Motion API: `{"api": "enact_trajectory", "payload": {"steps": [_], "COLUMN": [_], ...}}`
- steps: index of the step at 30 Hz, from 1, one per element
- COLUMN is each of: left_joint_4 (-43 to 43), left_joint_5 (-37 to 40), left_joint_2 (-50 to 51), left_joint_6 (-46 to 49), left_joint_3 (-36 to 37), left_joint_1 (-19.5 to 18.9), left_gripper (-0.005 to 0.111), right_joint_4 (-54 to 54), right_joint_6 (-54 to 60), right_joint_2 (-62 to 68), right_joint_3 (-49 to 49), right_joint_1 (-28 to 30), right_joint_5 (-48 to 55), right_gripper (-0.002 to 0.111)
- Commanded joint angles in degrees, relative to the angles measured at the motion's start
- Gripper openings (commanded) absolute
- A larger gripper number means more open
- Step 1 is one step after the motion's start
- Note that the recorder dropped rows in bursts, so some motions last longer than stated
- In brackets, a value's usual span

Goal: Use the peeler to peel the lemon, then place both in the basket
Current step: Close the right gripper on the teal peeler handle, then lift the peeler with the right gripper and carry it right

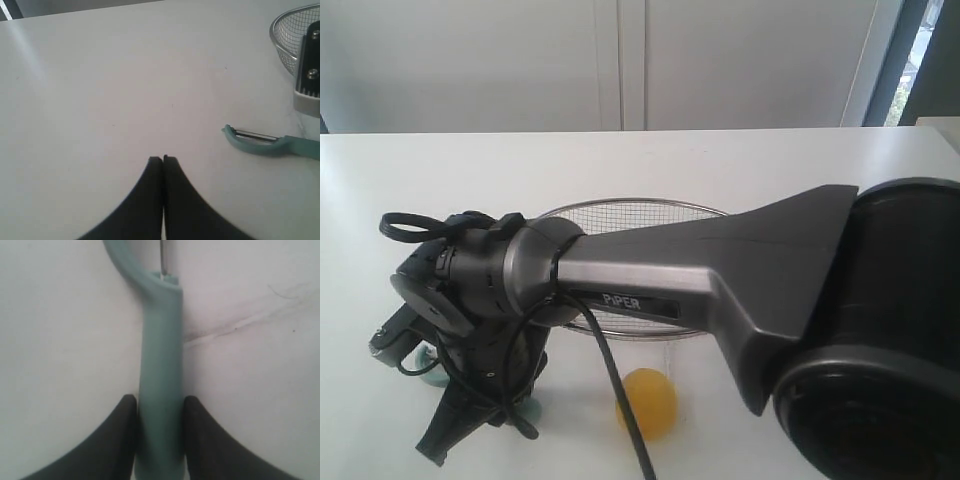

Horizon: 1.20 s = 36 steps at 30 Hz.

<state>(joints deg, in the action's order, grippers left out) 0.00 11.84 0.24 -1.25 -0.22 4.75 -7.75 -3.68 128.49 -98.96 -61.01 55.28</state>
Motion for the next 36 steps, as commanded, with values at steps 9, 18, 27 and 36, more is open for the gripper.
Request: {"api": "enact_trajectory", "payload": {"steps": [9,18,27,36], "left_joint_4": [0.3,0.3,0.3,0.3], "left_joint_5": [0.2,0.2,0.2,0.2], "left_joint_2": [-0.2,-0.2,-0.2,-0.2], "left_joint_6": [0.0,0.0,0.0,0.0], "left_joint_3": [0.2,0.2,0.2,0.2], "left_joint_1": [0.0,0.0,0.0,0.0], "left_gripper": [0.0,0.0,0.0,0.0], "right_joint_4": [-4.3,-8.8,-11.4,-16.3], "right_joint_6": [0.0,0.0,-4.1,-11.1], "right_joint_2": [-15.1,-28.0,-46.5,-65.8], "right_joint_3": [0.2,3.4,19.2,35.9], "right_joint_1": [3.2,5.1,5.1,5.1], "right_joint_5": [3.0,9.5,13.2,14.7], "right_gripper": [0.0,0.0,0.0,0.0]}}
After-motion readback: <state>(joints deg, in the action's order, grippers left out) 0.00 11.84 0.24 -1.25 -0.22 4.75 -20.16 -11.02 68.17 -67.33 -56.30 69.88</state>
